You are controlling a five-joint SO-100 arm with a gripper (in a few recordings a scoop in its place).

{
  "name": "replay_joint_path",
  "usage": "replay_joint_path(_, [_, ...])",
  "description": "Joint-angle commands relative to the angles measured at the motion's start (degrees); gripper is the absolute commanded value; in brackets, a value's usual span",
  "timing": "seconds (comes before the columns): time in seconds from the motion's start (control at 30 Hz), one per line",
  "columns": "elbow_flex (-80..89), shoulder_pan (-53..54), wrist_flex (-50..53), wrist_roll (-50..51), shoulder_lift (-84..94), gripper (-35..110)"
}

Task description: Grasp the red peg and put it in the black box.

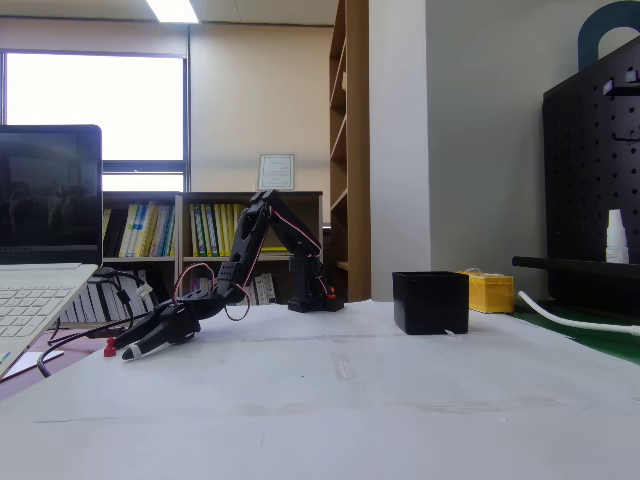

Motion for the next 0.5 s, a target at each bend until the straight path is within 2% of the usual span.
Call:
replay_joint_path(0.0, [2.4, 0.9, 0.3, -0.2, 0.4, 29])
replay_joint_path(0.47, [5.1, 0.4, 3.3, 0.4, 1.4, 29])
